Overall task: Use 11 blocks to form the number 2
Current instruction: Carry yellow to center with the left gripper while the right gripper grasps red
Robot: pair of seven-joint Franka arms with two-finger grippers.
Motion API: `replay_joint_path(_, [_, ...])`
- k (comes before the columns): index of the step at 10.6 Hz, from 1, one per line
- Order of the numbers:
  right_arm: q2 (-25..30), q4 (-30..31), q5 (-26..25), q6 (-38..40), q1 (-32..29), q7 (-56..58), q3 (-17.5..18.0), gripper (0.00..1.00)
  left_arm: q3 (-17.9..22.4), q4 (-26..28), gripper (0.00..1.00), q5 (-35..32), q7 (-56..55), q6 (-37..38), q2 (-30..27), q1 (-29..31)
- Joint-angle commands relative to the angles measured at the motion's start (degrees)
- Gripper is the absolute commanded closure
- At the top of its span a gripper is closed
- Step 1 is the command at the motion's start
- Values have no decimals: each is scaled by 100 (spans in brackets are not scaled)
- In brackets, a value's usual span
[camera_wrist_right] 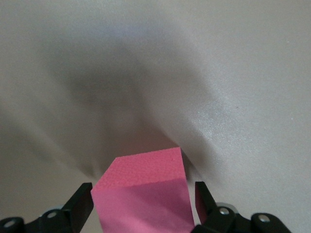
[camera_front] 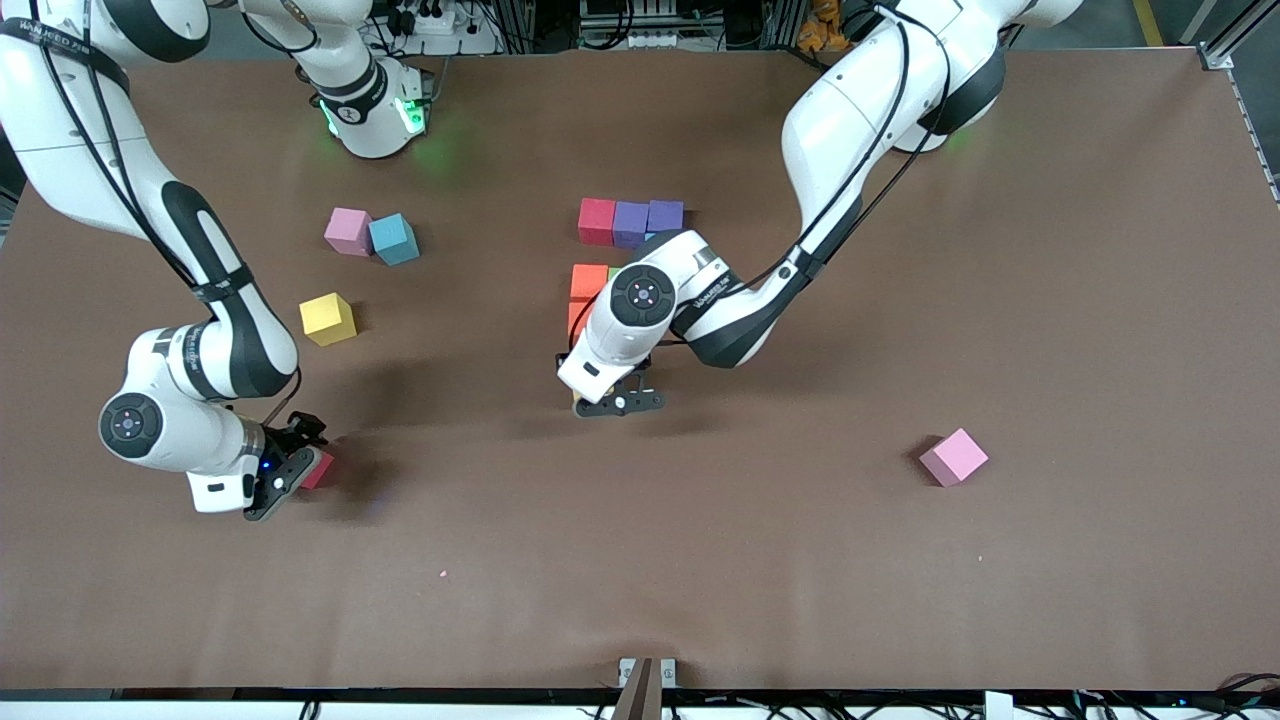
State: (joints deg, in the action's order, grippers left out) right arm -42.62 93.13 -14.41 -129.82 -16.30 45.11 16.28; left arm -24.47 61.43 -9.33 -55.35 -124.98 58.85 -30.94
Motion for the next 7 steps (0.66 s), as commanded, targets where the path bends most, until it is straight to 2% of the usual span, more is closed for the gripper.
replay_joint_path(1, [-44,-14,61,-104,-75,121,77,38,83,-193,56,150,200,61,83,-114])
replay_joint_path(3, [-53,-14,35,-87,-66,121,86,53,109,-176,56,150,313,70,92,-149])
replay_joint_path(5, [-44,-75,17,-61,-75,77,147,60,118,-175,55,150,690,332,83,-184])
replay_joint_path(7, [25,-102,26,-52,-40,33,165,62,118,-175,55,150,727,482,83,-193])
